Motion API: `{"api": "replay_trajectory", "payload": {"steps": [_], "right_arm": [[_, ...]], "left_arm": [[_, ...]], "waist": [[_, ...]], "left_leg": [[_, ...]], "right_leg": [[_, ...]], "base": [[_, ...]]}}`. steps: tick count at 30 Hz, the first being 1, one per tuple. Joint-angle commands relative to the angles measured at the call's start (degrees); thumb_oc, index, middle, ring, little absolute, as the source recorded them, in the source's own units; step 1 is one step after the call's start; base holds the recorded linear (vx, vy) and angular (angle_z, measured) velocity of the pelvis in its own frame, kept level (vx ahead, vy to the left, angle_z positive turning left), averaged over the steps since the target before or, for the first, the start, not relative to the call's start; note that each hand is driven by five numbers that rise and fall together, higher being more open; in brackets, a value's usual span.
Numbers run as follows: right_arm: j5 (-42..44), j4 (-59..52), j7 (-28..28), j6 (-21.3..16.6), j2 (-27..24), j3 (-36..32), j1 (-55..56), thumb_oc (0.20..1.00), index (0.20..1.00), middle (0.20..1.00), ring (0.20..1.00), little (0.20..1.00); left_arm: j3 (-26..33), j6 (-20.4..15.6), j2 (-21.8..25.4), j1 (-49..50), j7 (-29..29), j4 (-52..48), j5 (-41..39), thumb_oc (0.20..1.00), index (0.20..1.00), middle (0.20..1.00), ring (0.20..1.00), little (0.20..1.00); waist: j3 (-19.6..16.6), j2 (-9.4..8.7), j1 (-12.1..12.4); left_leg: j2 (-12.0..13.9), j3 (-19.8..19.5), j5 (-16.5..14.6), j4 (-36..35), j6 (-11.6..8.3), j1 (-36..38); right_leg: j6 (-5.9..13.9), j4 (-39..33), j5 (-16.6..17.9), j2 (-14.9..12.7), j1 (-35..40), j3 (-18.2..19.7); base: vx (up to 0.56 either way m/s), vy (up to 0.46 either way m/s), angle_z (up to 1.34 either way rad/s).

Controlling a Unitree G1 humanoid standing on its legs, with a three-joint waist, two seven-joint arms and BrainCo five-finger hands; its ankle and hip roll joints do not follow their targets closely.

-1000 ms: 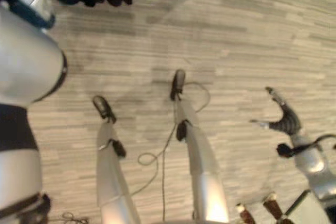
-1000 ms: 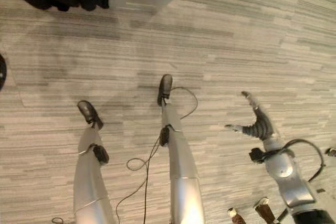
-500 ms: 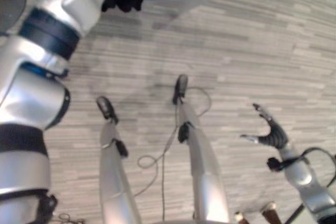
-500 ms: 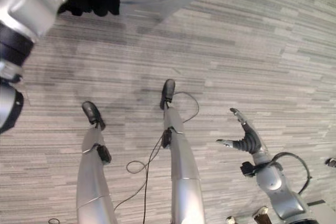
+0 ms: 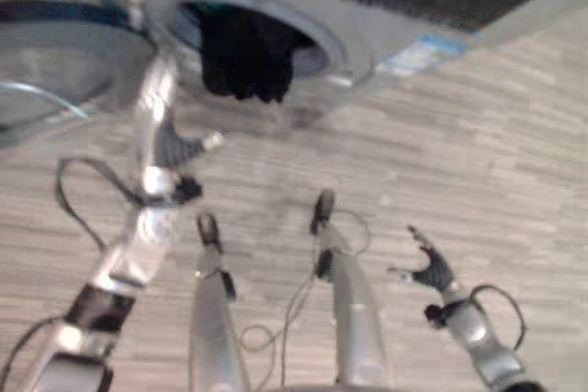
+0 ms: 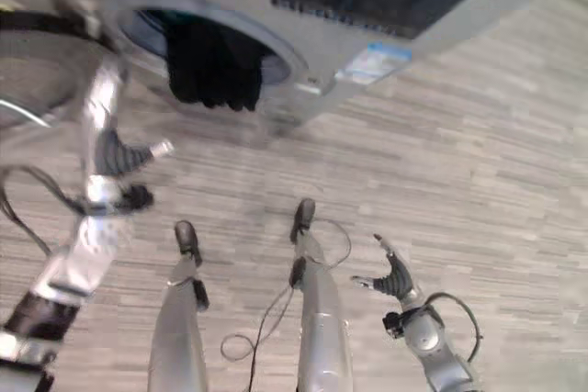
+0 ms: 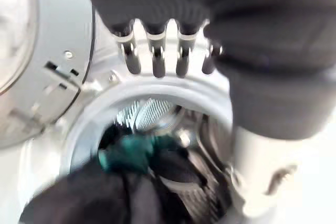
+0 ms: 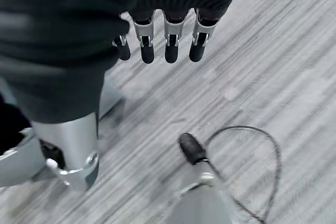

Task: Grab the laundry basket,head to the washer,open it,put in the laundry and shut it.

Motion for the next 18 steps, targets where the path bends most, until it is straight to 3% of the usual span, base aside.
{"api": "replay_trajectory", "payload": {"steps": [1, 3, 7, 9, 13, 18], "right_arm": [[0.1, 0.05, -1.12, 0.69, 0.37, 0.13, -0.18, 1.0, 1.0, 1.0, 1.0, 1.0], [0.08, 1.42, -1.14, 0.84, 0.91, 0.62, -1.01, 1.0, 1.0, 1.0, 1.0, 1.0], [0.56, 6.74, -0.34, 1.06, 2.55, 2.38, -3.17, 1.0, 1.0, 1.0, 1.0, 1.0], [0.06, 8.59, 0.38, 0.93, 2.99, 2.69, -2.99, 1.0, 1.0, 1.0, 1.0, 1.0], [-0.55, 11.95, 1.94, 0.65, 3.98, 2.18, -2.34, 1.0, 1.0, 1.0, 1.0, 1.0], [-0.45, 16.43, 3.39, 1.49, 6.51, 0.54, -1.45, 1.0, 1.0, 1.0, 1.0, 1.0]], "left_arm": [[-0.72, -6.25, -0.02, -0.81, -6.06, -2.45, -11.13, 1.0, 1.0, 1.0, 1.0, 1.0], [-1.18, -6.97, 0.21, 0.67, -7.74, -2.5, -12.74, 1.0, 1.0, 1.0, 1.0, 1.0], [-2.83, -10.74, 1.26, 7.36, -16.36, -0.23, -27.12, 1.0, 1.0, 1.0, 1.0, 1.0], [-3.01, -10.91, 2.22, 9.95, -19.52, 1.38, -30.82, 1.0, 1.0, 1.0, 1.0, 1.0], [-2.57, -10.73, 3.75, 14.6, -22.94, 5.01, -31.9, 1.0, 1.0, 1.0, 1.0, 1.0], [-0.55, -9.33, 3.42, 19.71, -24.17, 11.34, -29.07, 1.0, 1.0, 1.0, 1.0, 1.0]], "waist": [[1.91, 0.36, 0.48], [1.89, 0.54, 0.91], [1.99, 1.16, 2.55], [1.24, 1.41, 3.05], [-0.04, 1.17, 4.0], [-4.08, 0.82, 5.32]], "left_leg": [[-3.47, -2.64, -3.14, -1.98, 4.86, 3.54], [-3.68, -2.55, -3.41, -2.26, 4.97, 5.37], [-4.55, -2.15, -4.55, -2.64, 5.64, 13.1], [-4.95, -1.95, -5.25, -3.27, 5.89, 16.76], [-6.22, -0.98, -5.45, -2.86, 6.93, 21.91], [-8.39, -0.98, -8.75, -2.26, 8.69, 28.84]], "right_leg": [[2.72, 2.95, -11.08, 3.0, 9.53, -1.06], [2.86, 2.62, -11.04, 2.86, 11.43, -1.05], [3.84, 0.44, -9.81, 1.7, 20.21, -1.25], [4.51, -0.85, -9.33, 1.1, 24.28, -1.17], [5.35, -3.03, -6.67, -0.9, 31.1, -1.95], [8.67, -6.06, -0.41, -4.29, 38.73, -0.68]], "base": [[0.01, 0.105, 0.08], [0.02, 0.085, 0.07], [0.05, 0.152, 0.09], [0.11, 0.182, 0.02], [0.03, 0.158, 0.08], [0.14, 0.17, -0.01]]}}
